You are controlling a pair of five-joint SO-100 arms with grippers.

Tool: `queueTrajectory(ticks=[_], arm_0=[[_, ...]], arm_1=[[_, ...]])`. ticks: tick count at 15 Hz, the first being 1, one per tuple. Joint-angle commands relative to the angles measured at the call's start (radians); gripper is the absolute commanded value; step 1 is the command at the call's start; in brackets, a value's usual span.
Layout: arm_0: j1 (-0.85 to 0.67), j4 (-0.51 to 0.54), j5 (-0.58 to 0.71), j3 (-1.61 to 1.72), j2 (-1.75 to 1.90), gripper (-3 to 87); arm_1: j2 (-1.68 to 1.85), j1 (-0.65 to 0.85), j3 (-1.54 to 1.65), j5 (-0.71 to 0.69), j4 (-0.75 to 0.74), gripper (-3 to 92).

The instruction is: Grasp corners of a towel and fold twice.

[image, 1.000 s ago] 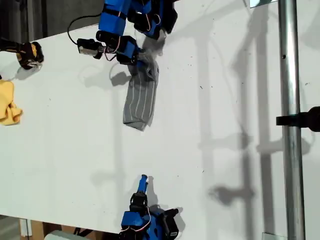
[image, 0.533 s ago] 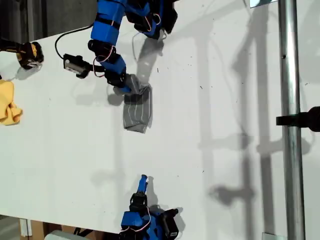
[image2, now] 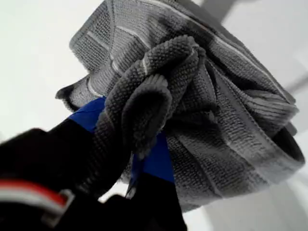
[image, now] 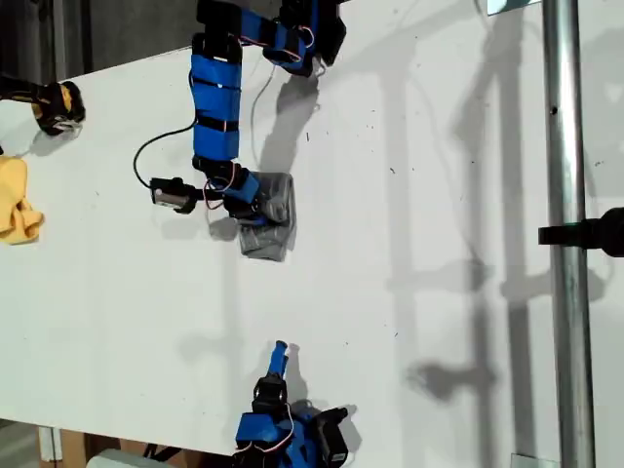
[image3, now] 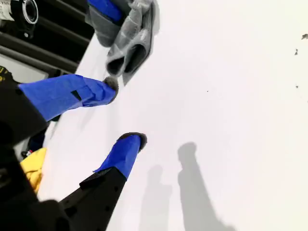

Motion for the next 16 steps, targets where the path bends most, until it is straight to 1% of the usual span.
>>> queueTrajectory(ticks=[1,2,4,5,6,7,9,10,13,14,15,16], arm_0=[[0.005,0.003,-0.009,-0.049,0.008,17.8],[0.005,0.003,-0.009,-0.049,0.008,17.8],[0.005,0.000,-0.011,-0.049,0.008,17.8],[0.005,-0.003,-0.011,-0.048,0.008,17.8],[0.005,-0.005,-0.009,-0.048,0.008,17.8],[0.005,-0.005,-0.009,-0.048,0.008,17.8],[0.005,-0.006,-0.009,-0.049,0.008,17.8],[0.005,-0.006,-0.009,-0.049,0.008,17.8],[0.008,-0.006,-0.009,-0.052,0.008,17.8],[0.009,-0.008,-0.008,-0.055,0.008,18.0],[0.014,-0.012,-0.002,-0.058,0.008,18.5],[0.018,-0.018,0.011,-0.058,0.008,17.0]], arm_1=[[-0.101,-0.009,-0.175,-0.017,-0.015,0.7],[-0.129,-0.011,-0.239,-0.018,0.012,4.0],[-0.143,0.002,-0.339,-0.026,0.075,31.0],[-0.118,0.005,-0.354,-0.043,0.077,41.2],[-0.089,0.009,-0.368,-0.052,0.077,44.0],[-0.052,0.015,-0.368,-0.052,0.075,39.0],[0.021,0.032,-0.362,-0.052,0.061,19.4],[0.060,0.041,-0.356,-0.046,0.049,15.2],[0.272,0.104,-0.288,-0.052,0.020,13.9],[0.362,0.124,-0.258,-0.067,0.041,13.9],[0.449,0.135,-0.230,-0.094,0.097,13.7],[0.523,0.138,-0.204,-0.114,0.198,3.6]])
